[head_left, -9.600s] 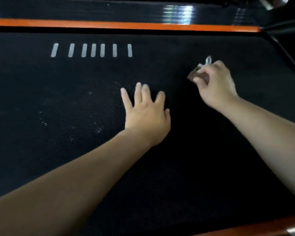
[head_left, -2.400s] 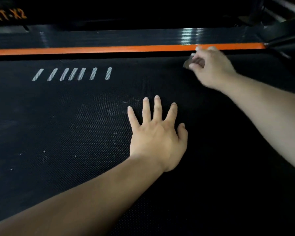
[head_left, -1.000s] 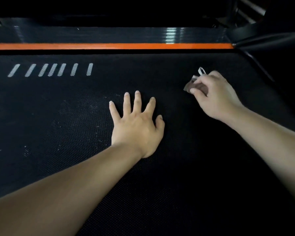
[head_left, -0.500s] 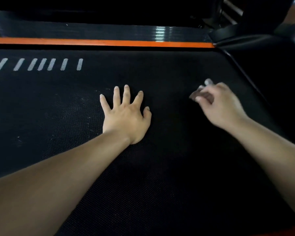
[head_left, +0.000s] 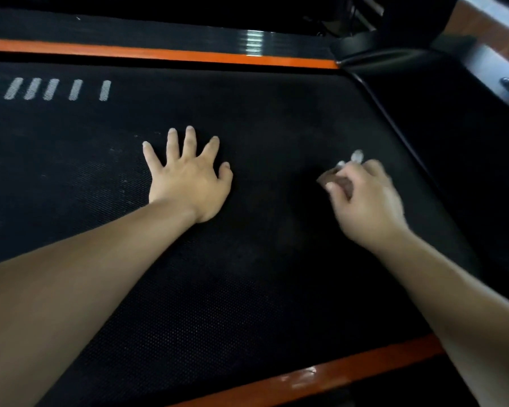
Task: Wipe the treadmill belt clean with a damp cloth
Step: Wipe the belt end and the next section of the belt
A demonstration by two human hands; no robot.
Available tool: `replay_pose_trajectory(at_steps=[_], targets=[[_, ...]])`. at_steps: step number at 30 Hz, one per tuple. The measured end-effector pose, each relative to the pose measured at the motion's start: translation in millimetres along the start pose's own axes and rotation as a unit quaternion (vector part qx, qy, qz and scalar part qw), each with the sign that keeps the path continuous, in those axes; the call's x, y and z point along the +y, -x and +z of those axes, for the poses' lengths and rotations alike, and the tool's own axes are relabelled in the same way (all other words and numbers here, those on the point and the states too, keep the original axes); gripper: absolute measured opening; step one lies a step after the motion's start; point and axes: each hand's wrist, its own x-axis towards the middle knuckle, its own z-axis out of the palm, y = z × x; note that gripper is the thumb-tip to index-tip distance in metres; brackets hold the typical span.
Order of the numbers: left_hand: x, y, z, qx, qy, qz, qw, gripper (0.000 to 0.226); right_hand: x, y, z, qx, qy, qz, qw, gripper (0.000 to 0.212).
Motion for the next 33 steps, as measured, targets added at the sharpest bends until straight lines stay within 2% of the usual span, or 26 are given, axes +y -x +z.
replay_pose_trajectory(at_steps=[3,5,6,9,10,12,15,17,18,19,20,21,22,25,27,28,30,32,33], targets=[[-0.8,0.4,0.6,0.007,0.000,0.001,1.000,0.066,-25.0,54.7,-8.0,-0.084,-0.035,-0.127,0.988,0.022],[-0.8,1.4,-0.2,0.006,0.004,0.001,1.000,0.066,-14.6,56.1,-20.2,-0.117,-0.022,-0.164,0.979,0.026],[-0.4,1.4,-0.7,0.005,0.006,0.002,1.000,0.066,-1.8,45.8,-22.7,-0.095,-0.004,-0.151,0.984,0.026],[0.0,1.6,-2.9,-0.001,0.018,0.000,1.000,0.065,35.1,18.2,-30.7,-0.038,0.039,0.028,0.998,0.027],[-0.5,1.8,-3.8,0.003,0.025,-0.001,1.000,0.064,37.2,21.1,-28.8,-0.030,0.040,0.049,0.998,0.027],[0.4,4.1,-5.9,0.023,0.048,0.009,0.999,0.060,21.6,45.6,-26.3,-0.032,0.033,0.000,0.999,0.022],[18.7,10.5,-12.0,0.033,0.092,0.045,0.994,0.054,7.0,77.7,-33.3,-0.103,-0.008,-0.104,0.989,0.019],[41.7,13.4,-13.4,0.003,0.119,0.061,0.991,0.055,25.5,59.0,-34.6,-0.097,0.046,-0.120,0.987,0.028],[52.7,13.7,-12.0,-0.015,0.123,0.064,0.990,0.056,40.9,41.9,-33.7,-0.069,0.072,-0.073,0.992,0.034],[61.6,14.0,-8.3,-0.028,0.119,0.062,0.991,0.058,55.1,25.0,-35.0,-0.035,0.088,0.009,0.995,0.039],[67.4,13.7,-3.7,-0.029,0.105,0.058,0.992,0.059,66.0,12.8,-36.0,-0.011,0.086,0.098,0.991,0.039],[69.8,13.6,1.0,-0.024,0.084,0.054,0.995,0.060,65.7,8.3,-33.5,0.007,0.077,0.151,0.986,0.037],[70.2,13.7,5.0,-0.017,0.062,0.053,0.997,0.062,57.8,11.0,-28.2,0.017,0.075,0.156,0.985,0.034],[69.9,15.8,9.7,-0.005,0.034,0.058,0.998,0.064,24.9,41.7,-14.3,-0.013,0.039,0.014,0.999,0.027],[71.0,17.0,9.8,-0.005,0.028,0.061,0.998,0.066,26.5,40.2,-20.9,-0.057,0.014,-0.043,0.997,0.023],[71.6,16.9,9.9,-0.005,0.024,0.062,0.998,0.066,36.4,25.7,-22.1,-0.051,0.031,-0.051,0.997,0.025],[72.6,16.6,10.4,-0.004,0.017,0.062,0.998,0.067,59.1,-16.5,-23.0,-0.015,0.073,0.019,0.997,0.036],[73.0,16.2,11.1,-0.001,0.013,0.059,0.998,0.067,61.8,-46.2,-19.5,0.015,0.069,0.106,0.992,0.036],[73.1,16.2,11.0,-0.002,0.012,0.059,0.998,0.067,53.9,-50.3,-9.6,0.022,0.069,0.094,0.993,0.032]])
